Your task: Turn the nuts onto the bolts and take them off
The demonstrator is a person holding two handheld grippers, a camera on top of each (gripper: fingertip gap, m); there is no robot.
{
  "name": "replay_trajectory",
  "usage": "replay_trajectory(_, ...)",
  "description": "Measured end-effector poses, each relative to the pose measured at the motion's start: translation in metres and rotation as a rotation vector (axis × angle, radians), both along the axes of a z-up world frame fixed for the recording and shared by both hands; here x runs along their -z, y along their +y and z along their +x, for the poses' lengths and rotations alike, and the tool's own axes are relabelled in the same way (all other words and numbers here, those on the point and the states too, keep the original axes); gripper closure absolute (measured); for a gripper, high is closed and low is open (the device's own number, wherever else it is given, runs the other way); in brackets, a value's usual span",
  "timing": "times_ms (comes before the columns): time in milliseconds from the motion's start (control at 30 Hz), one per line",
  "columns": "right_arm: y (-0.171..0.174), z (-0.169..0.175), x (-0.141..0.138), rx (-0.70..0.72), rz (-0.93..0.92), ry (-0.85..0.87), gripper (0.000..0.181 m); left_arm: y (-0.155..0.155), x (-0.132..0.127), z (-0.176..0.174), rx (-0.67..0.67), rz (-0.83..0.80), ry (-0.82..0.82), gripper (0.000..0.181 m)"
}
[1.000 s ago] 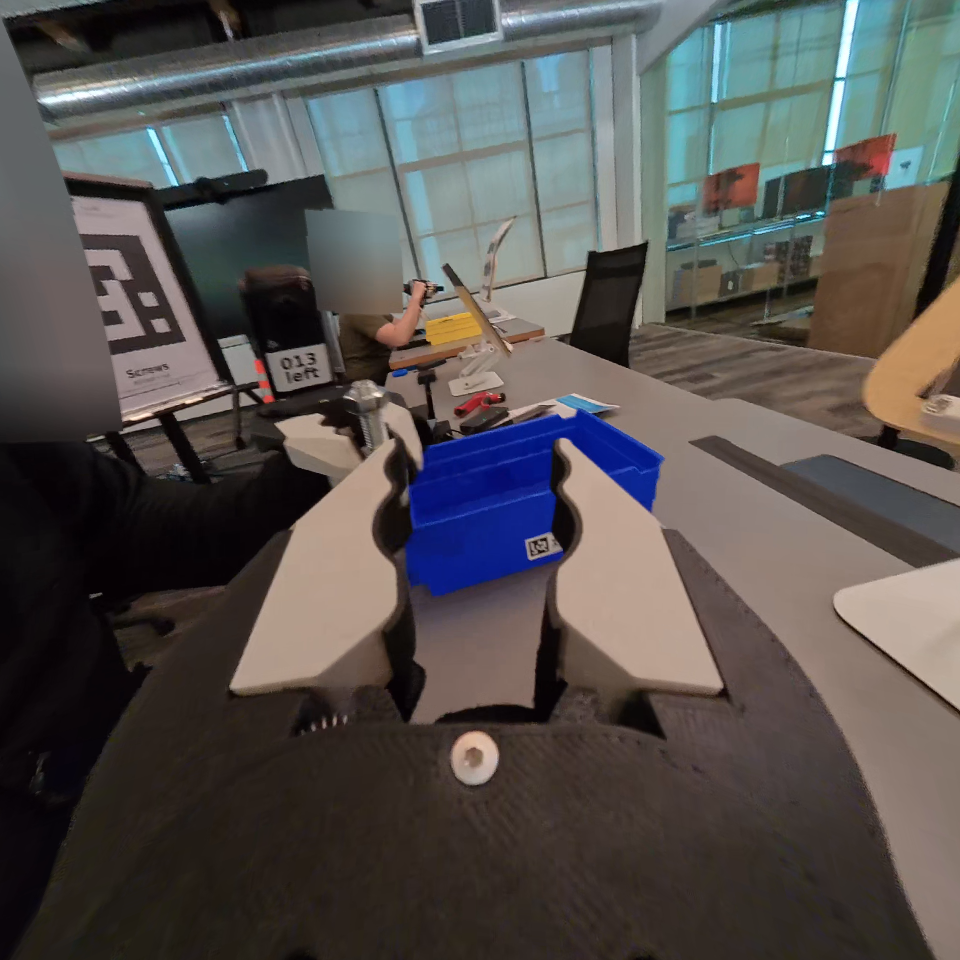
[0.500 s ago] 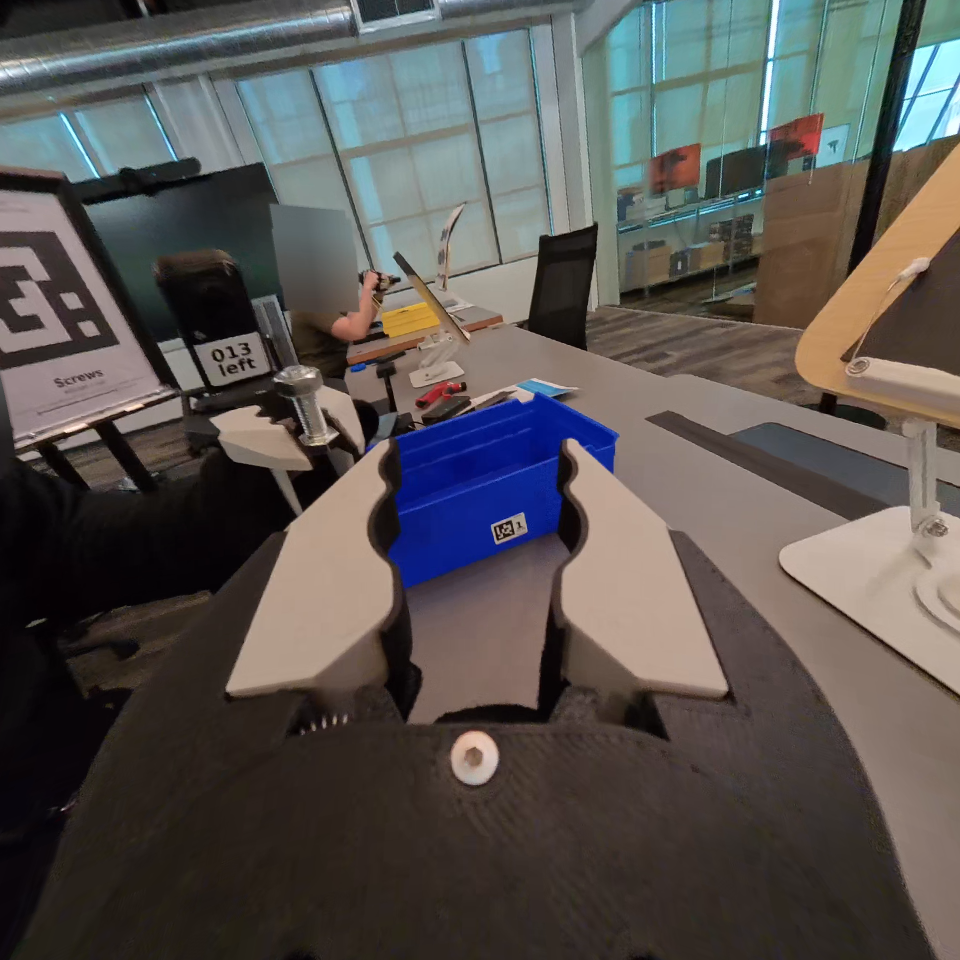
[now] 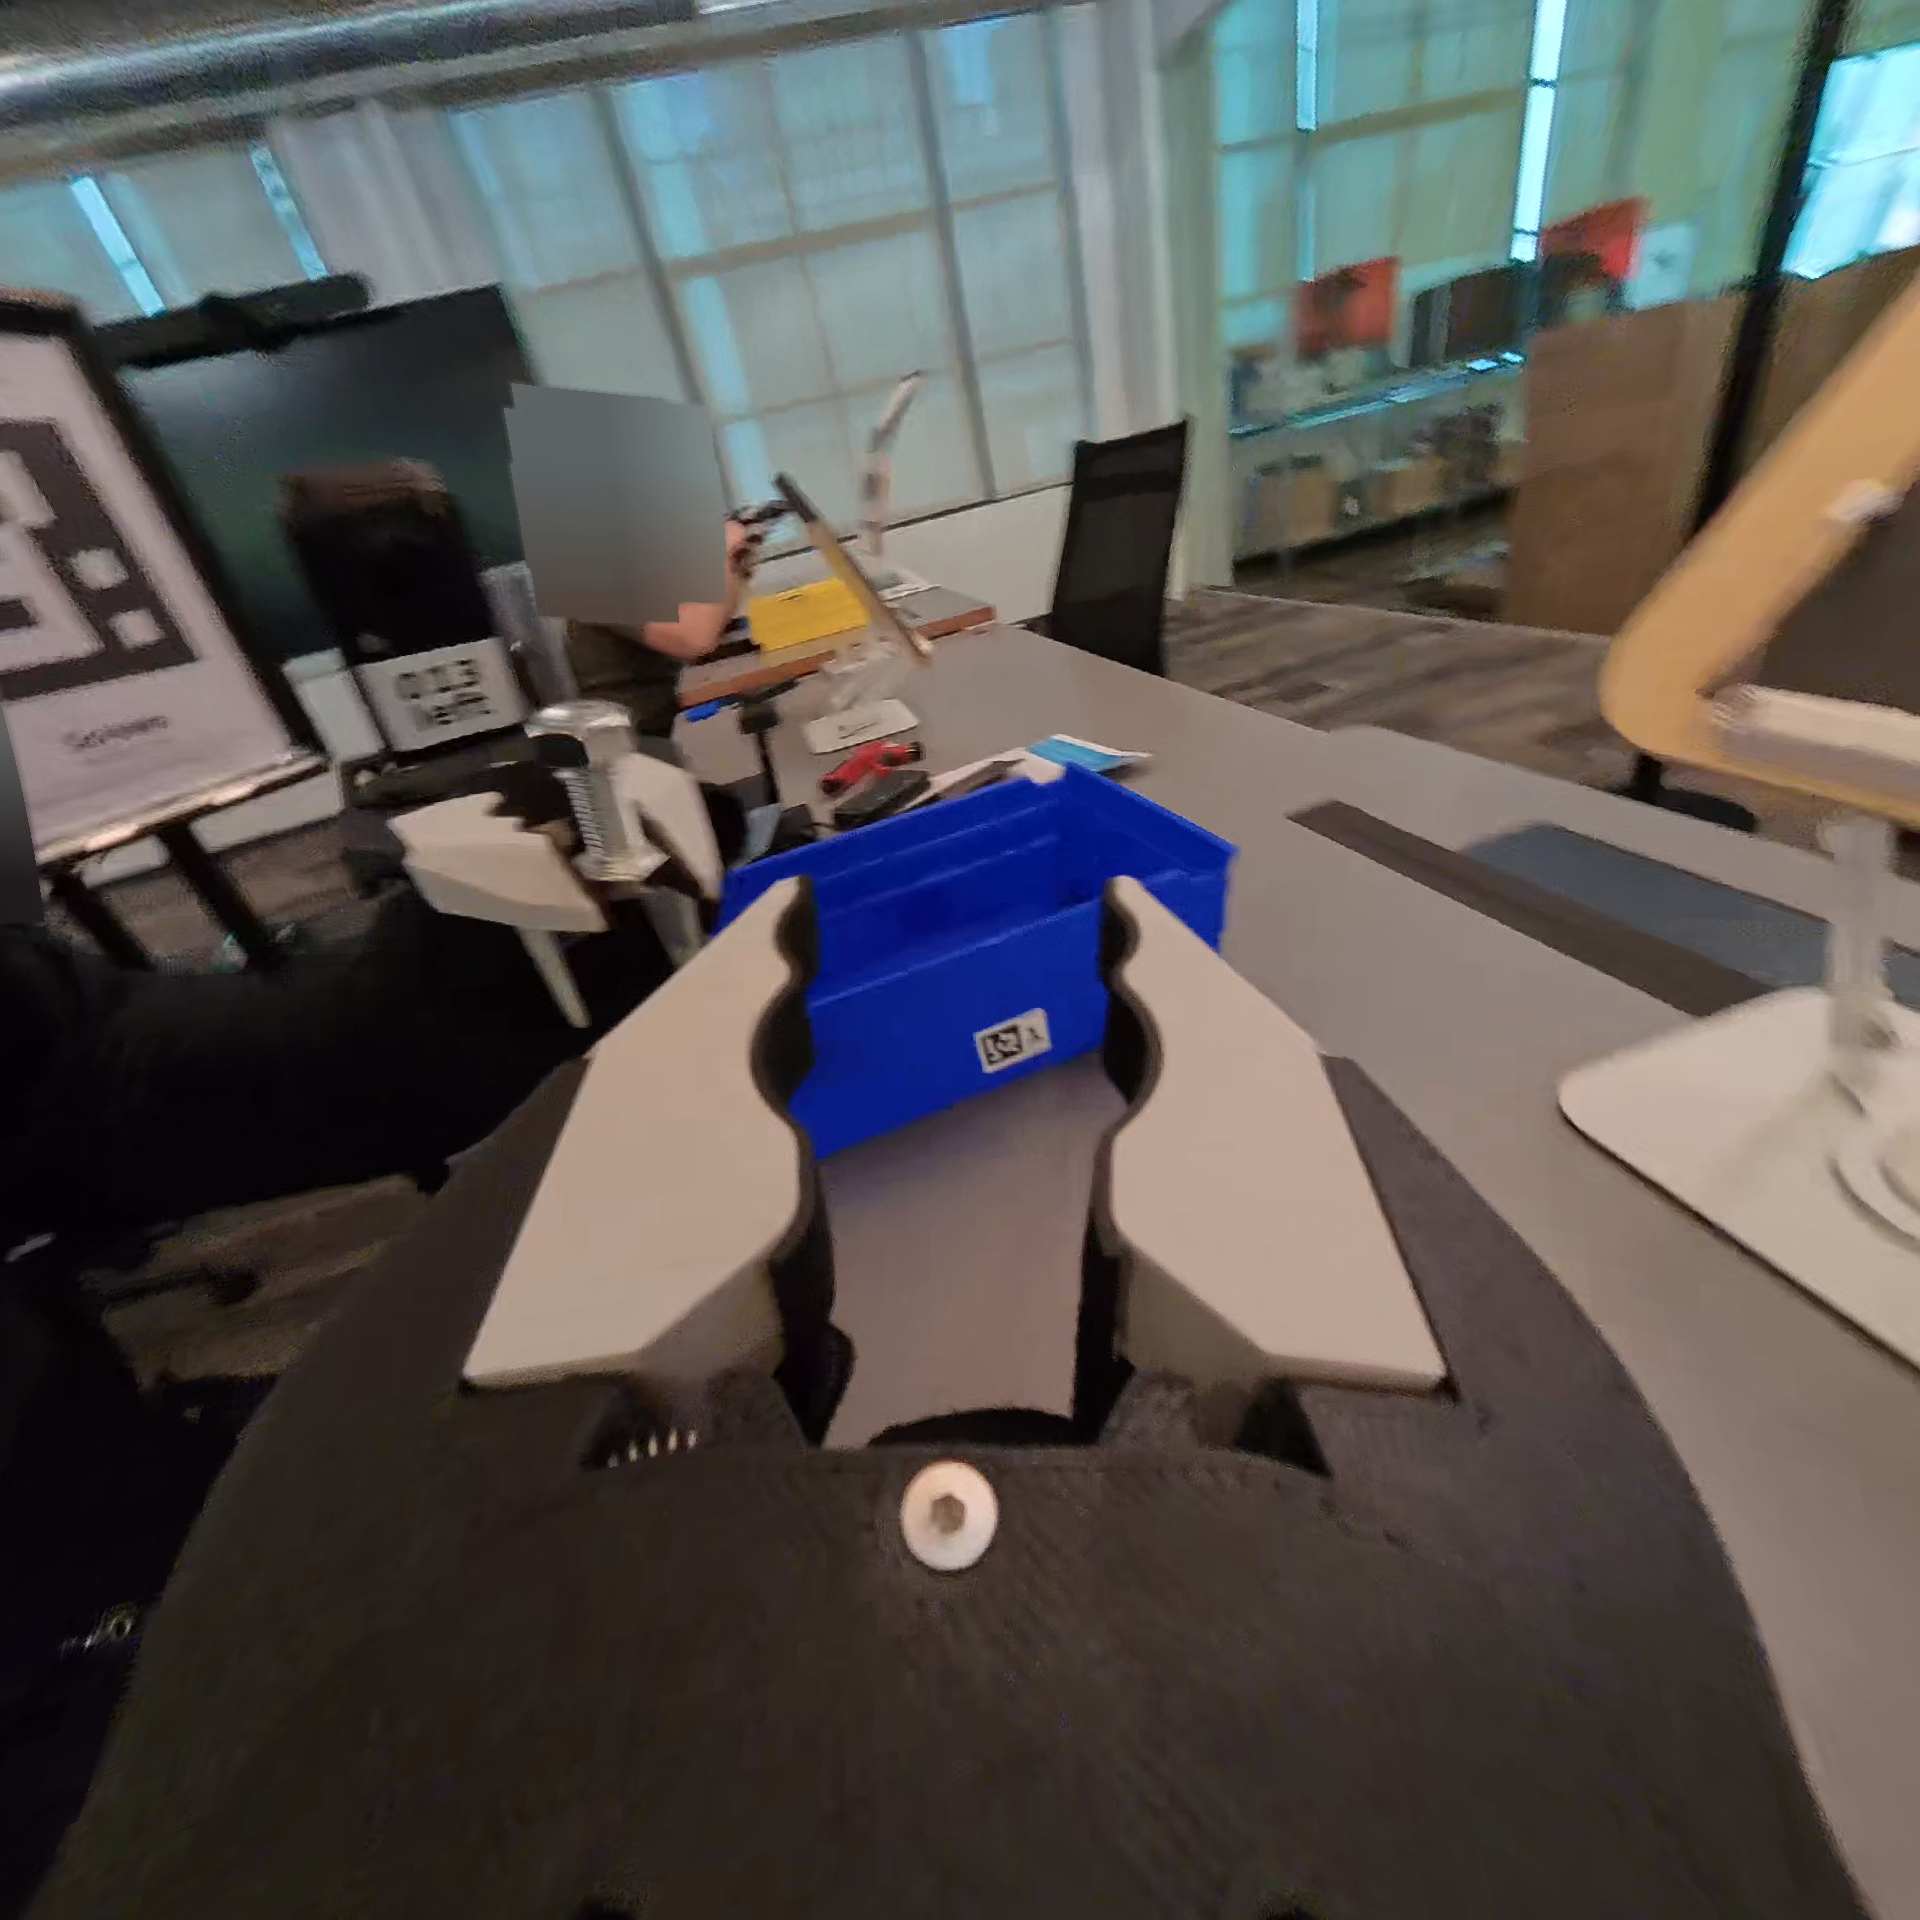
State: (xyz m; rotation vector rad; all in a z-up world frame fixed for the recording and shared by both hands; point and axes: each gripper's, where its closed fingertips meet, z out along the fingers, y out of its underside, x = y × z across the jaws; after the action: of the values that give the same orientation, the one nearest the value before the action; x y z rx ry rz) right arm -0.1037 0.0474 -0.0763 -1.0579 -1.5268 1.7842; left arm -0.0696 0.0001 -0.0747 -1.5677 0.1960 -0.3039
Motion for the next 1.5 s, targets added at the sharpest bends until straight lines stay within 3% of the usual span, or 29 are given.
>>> replay_trajectory(100, 0.012, 0.003, -0.002, 0.005, -0.059, 0.005, 0.117, 0.001, 0.003, -0.004, -0.014, -0.015, 0.014, 0.165)
replay_trajectory(300, -0.036, 0.008, -0.026, -0.103, 0.019, 0.079, 0.11, 0.005, 0.012, 0.001, -0.003, -0.036, 0.007, 0.165)
replay_trajectory(433, -0.034, 0.004, -0.021, -0.092, 0.01, 0.066, 0.103, 0.003, 0.009, 0.002, -0.001, -0.024, 0.013, 0.165)
replay_trajectory(467, -0.025, 0.002, -0.018, -0.062, -0.005, 0.049, 0.106, 0.003, 0.008, 0.0, -0.013, -0.021, 0.016, 0.165)
replay_trajectory(500, -0.012, 0.0, -0.01, -0.02, -0.004, 0.013, 0.133, 0.001, 0.004, 0.0, 0.0, 0.0, 0.007, 0.165)
replay_trajectory(600, 0.01, 0.0, -0.004, 0.021, -0.061, -0.018, 0.123, 0.0, 0.002, -0.001, -0.005, -0.002, 0.016, 0.165)
replay_trajectory(800, -0.02, 0.008, -0.021, -0.07, -0.025, 0.051, 0.114, 0.003, 0.007, 0.0, 0.001, -0.013, 0.003, 0.165)
replay_trajectory(1133, -0.03, 0.009, -0.024, -0.094, -0.019, 0.06, 0.113, 0.003, 0.008, 0.004, 0.008, -0.015, 0.01, 0.165)
replay_trajectory(1167, -0.025, 0.007, -0.02, -0.074, -0.015, 0.046, 0.129, 0.002, 0.006, 0.003, 0.009, -0.006, 0.004, 0.165)
replay_trajectory(1200, -0.019, 0.005, -0.015, -0.053, -0.007, 0.027, 0.133, 0.001, 0.004, 0.004, 0.018, 0.002, 0.001, 0.165)
replay_trajectory(1300, -0.012, 0.006, -0.013, -0.06, -0.059, 0.02, 0.128, 0.001, 0.004, 0.003, 0.008, -0.005, 0.026, 0.165)
replay_trajectory(1500, -0.033, 0.015, -0.027, -0.139, -0.023, 0.079, 0.116, 0.003, 0.008, 0.001, 0.004, -0.014, 0.013, 0.165)
